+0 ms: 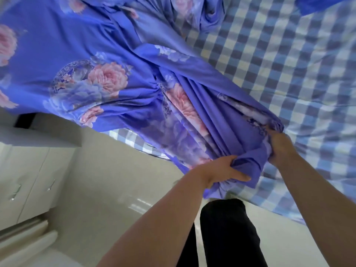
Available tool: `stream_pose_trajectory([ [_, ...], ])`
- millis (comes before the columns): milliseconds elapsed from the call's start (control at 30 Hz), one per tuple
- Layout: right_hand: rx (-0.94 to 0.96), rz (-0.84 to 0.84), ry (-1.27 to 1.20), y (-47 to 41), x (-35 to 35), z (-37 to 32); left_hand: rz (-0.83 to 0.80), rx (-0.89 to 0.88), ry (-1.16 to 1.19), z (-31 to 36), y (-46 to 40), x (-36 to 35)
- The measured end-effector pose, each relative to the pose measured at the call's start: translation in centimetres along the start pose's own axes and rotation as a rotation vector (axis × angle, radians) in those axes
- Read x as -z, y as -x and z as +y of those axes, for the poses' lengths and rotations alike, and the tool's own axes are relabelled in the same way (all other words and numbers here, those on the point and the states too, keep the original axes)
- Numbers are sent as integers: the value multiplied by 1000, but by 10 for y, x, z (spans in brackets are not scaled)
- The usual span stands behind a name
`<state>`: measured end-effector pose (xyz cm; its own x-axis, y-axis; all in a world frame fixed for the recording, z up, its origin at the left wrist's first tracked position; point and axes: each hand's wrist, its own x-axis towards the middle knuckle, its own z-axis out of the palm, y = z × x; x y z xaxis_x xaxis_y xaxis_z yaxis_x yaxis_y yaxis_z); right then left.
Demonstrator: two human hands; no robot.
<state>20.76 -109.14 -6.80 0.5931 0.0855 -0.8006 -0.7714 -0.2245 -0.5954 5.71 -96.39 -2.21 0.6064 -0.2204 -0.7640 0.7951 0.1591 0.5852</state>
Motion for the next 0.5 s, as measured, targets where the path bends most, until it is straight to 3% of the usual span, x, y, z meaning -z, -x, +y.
stream_pose_trajectory([
  [133,52,-222,540,-6,25,-16,72,14,132,3,-18,-31],
  [167,100,-207,648,-7,32,-20,70,36,203,5,-20,-38],
  [233,204,-84,688,-17,53,-28,-7,120,296,6,-33,-54],
  [333,196,29,614,-34,101,-34,-85,311,309,10,-59,-92],
  [433,114,71,633,-45,160,-19,159,318,157,10,-87,-138],
  [500,62,103,655,-50,196,-4,217,363,-2,4,-99,-160],
])
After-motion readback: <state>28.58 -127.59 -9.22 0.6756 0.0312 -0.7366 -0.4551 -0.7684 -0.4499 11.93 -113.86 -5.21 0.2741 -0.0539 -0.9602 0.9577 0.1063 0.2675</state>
